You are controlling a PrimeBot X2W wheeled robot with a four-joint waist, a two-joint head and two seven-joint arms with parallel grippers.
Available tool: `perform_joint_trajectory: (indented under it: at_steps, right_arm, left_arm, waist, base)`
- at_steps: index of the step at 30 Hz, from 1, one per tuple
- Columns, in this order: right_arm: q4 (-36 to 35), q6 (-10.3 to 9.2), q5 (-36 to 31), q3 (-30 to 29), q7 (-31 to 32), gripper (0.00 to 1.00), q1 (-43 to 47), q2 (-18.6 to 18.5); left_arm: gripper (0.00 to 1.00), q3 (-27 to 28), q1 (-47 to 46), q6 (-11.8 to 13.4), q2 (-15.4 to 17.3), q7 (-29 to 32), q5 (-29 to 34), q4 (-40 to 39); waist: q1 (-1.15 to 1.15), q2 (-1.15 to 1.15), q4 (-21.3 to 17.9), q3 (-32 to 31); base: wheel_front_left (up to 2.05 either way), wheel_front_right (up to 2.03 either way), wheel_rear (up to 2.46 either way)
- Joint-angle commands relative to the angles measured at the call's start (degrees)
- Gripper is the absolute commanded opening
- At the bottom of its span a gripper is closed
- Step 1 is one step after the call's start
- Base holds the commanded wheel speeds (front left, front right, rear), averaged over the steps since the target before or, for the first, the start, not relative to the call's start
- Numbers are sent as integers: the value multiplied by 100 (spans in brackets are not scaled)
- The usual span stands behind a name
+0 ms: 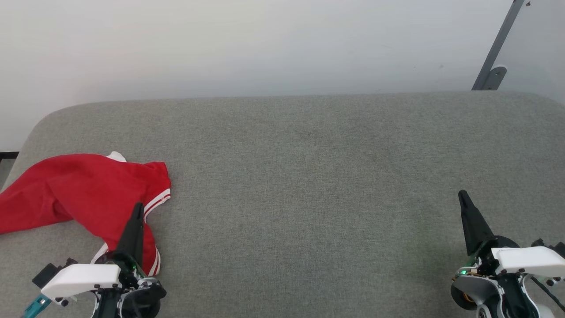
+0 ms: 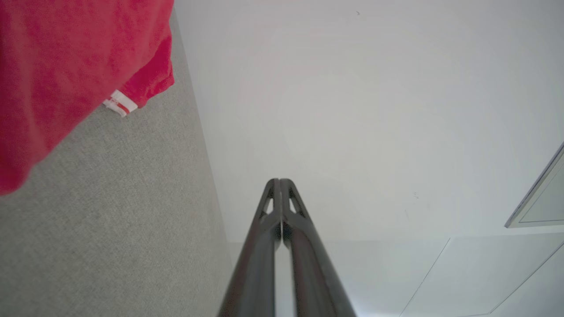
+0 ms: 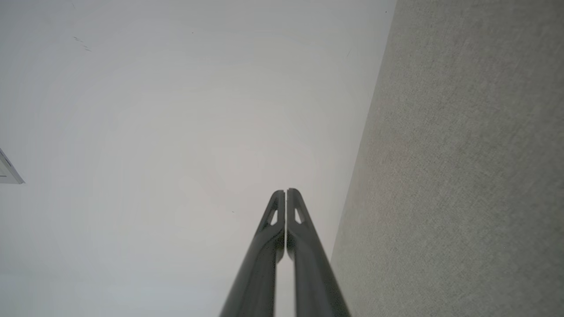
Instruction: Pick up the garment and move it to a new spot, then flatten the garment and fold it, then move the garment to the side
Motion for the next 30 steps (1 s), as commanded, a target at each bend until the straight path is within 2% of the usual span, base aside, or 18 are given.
perform_joint_trajectory:
  at_steps: [1, 2, 3, 8, 17, 24, 30]
  right_arm:
    - [9, 2, 23, -3, 5, 0, -20, 7]
    - [9, 2, 23, -3, 5, 0, -20, 7]
    - [0, 0, 0, 0, 0, 100, 0, 0]
    - [218, -1, -4, 17, -5, 100, 144, 21]
    - [427, 0, -186, 85, -108, 100, -278, -115]
    - [524, 0, -763, 492, -398, 100, -576, -395]
    - [631, 1, -1229, 815, -587, 100, -766, -604]
  left_arm:
    - [0, 3, -78, 13, 10, 10, 15, -4]
    - [0, 3, -78, 13, 10, 10, 15, -4]
    - [100, 0, 0, 0, 0, 0, 0, 0]
    - [100, -8, 150, 0, -63, -13, 17, 209]
    - [100, -129, -145, 1, 109, -254, 389, 332]
    - [100, -274, -365, 49, 321, -499, 1221, 440]
    - [100, -289, -397, 94, 368, -624, 1926, 383]
  waist:
    - [0, 0, 0, 0]
    - [0, 0, 0, 0]
    - [0, 0, 0, 0]
    - [0, 0, 0, 2]
    - [0, 0, 11, 12]
    - [0, 0, 26, 28]
    - [0, 0, 38, 38]
  base:
    - [0, 0, 0]
    - [0, 0, 0]
    - [0, 0, 0]
    - [0, 0, 0]
    - [0, 0, 0]
    - [0, 0, 0]
    - [0, 0, 0]
